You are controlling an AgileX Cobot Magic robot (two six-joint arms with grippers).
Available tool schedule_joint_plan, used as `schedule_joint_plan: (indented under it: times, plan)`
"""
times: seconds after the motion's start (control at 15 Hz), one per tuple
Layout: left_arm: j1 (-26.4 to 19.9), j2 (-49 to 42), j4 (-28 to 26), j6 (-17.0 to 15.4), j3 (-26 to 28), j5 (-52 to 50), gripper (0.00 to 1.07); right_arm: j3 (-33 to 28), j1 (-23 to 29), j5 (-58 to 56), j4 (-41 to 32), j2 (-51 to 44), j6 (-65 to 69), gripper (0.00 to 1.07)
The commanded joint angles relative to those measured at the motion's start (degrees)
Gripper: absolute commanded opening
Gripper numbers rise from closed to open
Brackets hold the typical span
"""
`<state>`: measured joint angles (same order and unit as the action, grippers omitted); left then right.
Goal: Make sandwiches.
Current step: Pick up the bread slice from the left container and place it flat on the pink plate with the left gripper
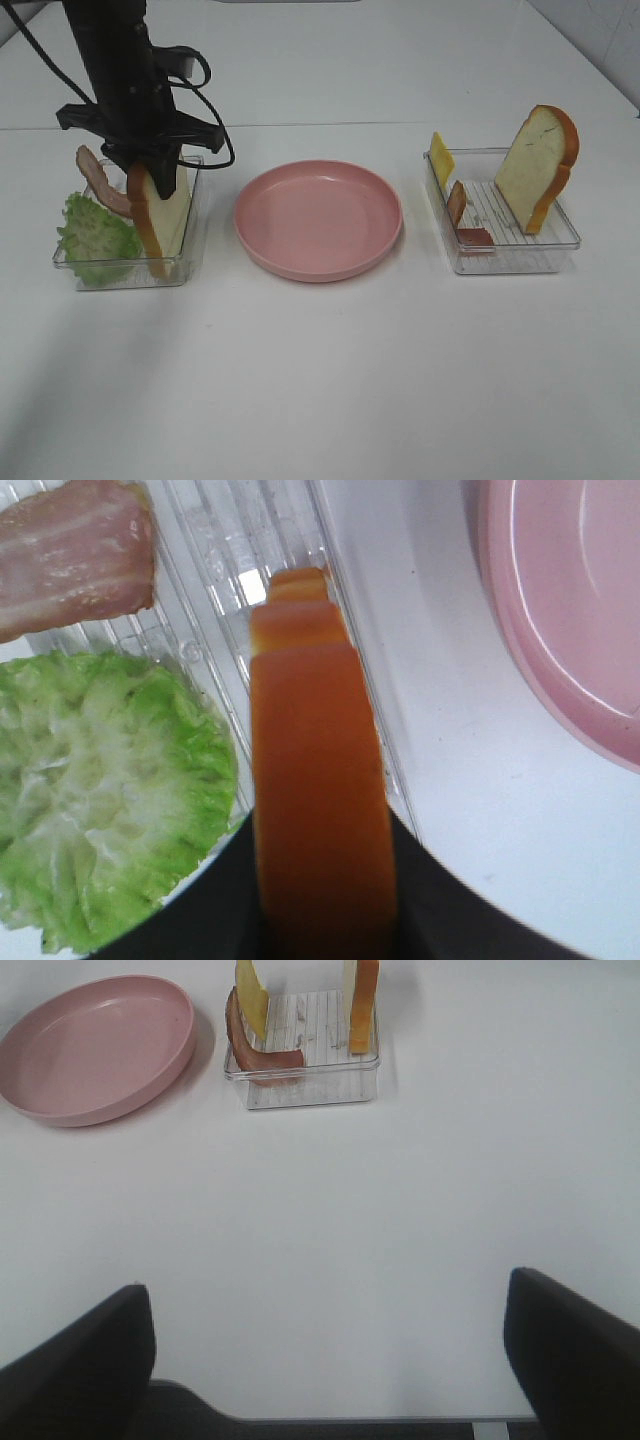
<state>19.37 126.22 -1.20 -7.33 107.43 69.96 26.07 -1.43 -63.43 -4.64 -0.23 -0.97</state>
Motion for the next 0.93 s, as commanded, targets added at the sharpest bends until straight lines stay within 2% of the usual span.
schedule_joint_plan:
  times: [0.07,0.27,0.33,0.4,0.6,0.67,0.73,0.8,0.93]
  plan:
    - [0.3,-4.6,-0.1,-0.7,0.2,5.4,0.00,-0.2,0.0,0.4,-0.2,-1.7,-0.1,0.90]
    - [0.3,-8.9,-2.2,-0.7,0.2,5.4,0.00,-0.2,0.0,0.4,-0.2,-1.7,-0.1,0.90]
    - [0.3,-9.9,-7.8,0.3,0.2,4.2,0.00,-0.2,0.0,0.4,-0.2,-1.7,-0.1,0.90]
    - [0.3,-9.7,-11.5,2.9,0.2,2.3,0.00,-0.2,0.0,0.4,-0.2,-1.7,-0.1,0.90]
    - [0.3,-7.3,-20.3,6.8,0.2,-1.3,0.00,-0.2,0.0,0.4,-0.2,-1.7,-0.1,0.90]
    - [0.3,-5.9,-23.4,9.1,0.2,-2.8,0.00,-0.2,0.0,0.4,-0.2,-1.7,-0.1,0.90]
    - [0.3,-4.0,-29.0,13.6,0.1,-6.2,0.00,-0.2,0.0,0.4,-0.2,-1.7,-0.1,0.90]
    - [0.3,-2.7,-32.2,14.8,0.1,-9.1,0.00,-0.2,0.0,0.4,-0.2,-1.7,-0.1,0.90]
    - [0.3,0.1,-34.9,14.8,0.1,-13.6,0.00,-0.2,0.0,0.4,-0.2,-1.7,-0.1,0.90]
